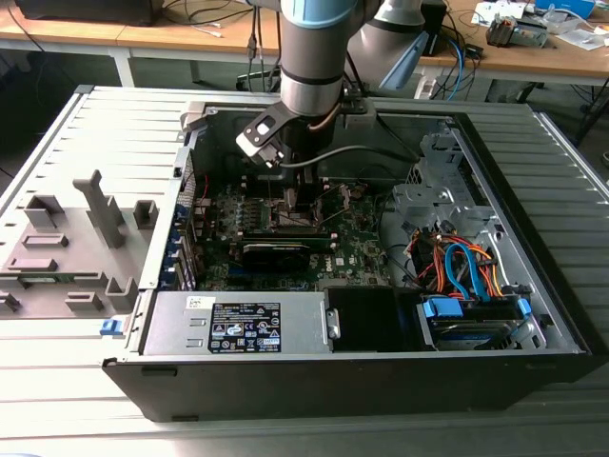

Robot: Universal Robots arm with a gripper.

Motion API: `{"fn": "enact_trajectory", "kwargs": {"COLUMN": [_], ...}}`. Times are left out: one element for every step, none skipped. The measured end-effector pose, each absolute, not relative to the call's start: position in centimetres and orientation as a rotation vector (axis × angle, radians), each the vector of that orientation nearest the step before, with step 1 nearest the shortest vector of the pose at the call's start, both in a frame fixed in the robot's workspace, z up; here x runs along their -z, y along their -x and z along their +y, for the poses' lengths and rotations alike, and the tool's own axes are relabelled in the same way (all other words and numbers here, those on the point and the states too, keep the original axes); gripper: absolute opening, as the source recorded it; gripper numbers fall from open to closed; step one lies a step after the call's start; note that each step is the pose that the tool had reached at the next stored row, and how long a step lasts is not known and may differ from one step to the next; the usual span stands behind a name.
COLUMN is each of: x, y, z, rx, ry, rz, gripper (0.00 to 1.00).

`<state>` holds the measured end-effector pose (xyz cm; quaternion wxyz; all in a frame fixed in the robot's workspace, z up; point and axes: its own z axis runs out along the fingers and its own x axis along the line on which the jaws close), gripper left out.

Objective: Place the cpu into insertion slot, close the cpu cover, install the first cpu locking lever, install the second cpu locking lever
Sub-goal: 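Place the cpu into insertion slot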

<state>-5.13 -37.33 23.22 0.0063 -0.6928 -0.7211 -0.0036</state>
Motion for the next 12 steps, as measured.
{"fn": "enact_trajectory", "kwargs": {"x": [-23.18,-23.17,-23.14,-23.12,-23.11,-23.07,-23.05,-23.04,-23.02,-23.0,-22.99,-22.98], "y": [5.13,5.13,5.13,5.13,5.13,5.13,5.13,5.13,5.13,5.13,5.13,5.13], "z": [-37.33,-37.33,-37.33,-37.33,-37.33,-37.33,-37.33,-37.33,-37.33,-37.33,-37.33,-37.33], "rx": [0.011,0.011,0.011,0.011,0.011,0.012,0.012,0.012,0.011,0.012,0.011,0.011], "ry": [2.168,2.168,2.168,2.168,2.168,2.168,2.168,2.168,2.168,2.168,2.168,2.168], "rz": [-2.256,-2.256,-2.256,-2.256,-2.256,-2.256,-2.256,-2.256,-2.256,-2.256,-2.256,-2.256], "gripper": [0.55,0.55,0.55,0.55,0.55,0.55,0.55,0.55,0.55,0.55,0.55,0.55]}}
